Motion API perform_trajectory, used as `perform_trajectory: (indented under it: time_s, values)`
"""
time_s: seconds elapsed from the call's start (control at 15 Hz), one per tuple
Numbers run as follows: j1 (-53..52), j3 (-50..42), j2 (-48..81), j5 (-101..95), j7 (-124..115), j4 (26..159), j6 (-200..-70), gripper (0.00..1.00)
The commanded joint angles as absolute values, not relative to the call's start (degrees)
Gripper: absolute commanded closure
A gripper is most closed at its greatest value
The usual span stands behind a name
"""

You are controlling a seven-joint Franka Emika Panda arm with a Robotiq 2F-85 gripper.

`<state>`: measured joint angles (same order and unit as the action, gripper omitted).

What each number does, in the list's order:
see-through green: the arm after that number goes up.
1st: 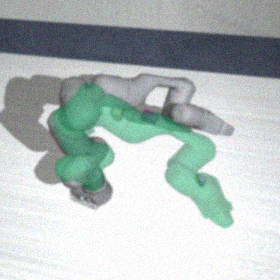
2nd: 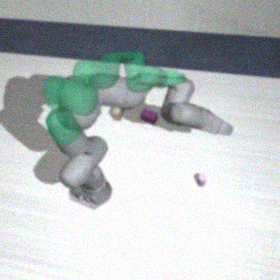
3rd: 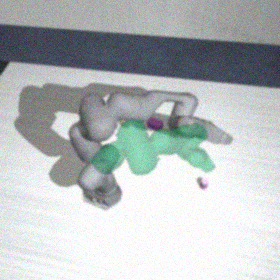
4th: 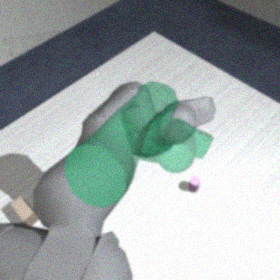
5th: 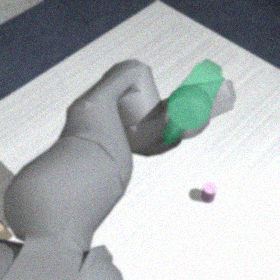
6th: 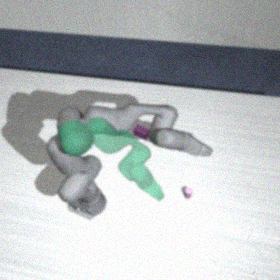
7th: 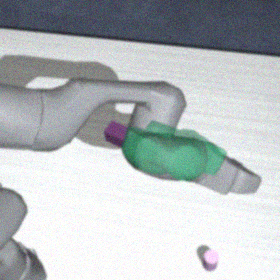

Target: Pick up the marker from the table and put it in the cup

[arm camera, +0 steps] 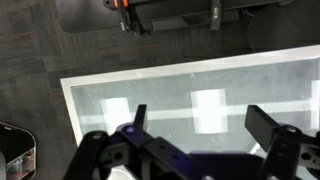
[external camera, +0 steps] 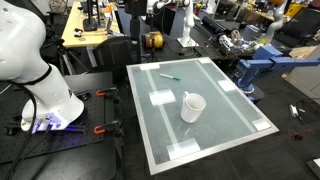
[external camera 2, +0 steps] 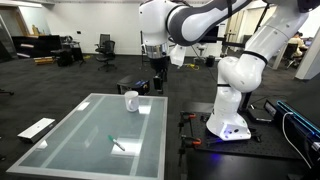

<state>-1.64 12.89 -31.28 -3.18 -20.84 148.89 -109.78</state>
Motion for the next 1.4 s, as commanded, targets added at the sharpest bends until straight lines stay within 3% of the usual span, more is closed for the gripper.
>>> perform_trajectory:
  time_s: [0.0,0.67,1.33]
  values:
    - [-3.4,13.72,-28.46,-1.47,-23.87,148.32,-116.4,0.0]
    - [-3.57,19.71,-13.21,-1.9,-45.94,144.26,-133.83,0.0]
    - [-6.32,14.67,5.05,-5.38,-53.11,136.3,-146.41,0.0]
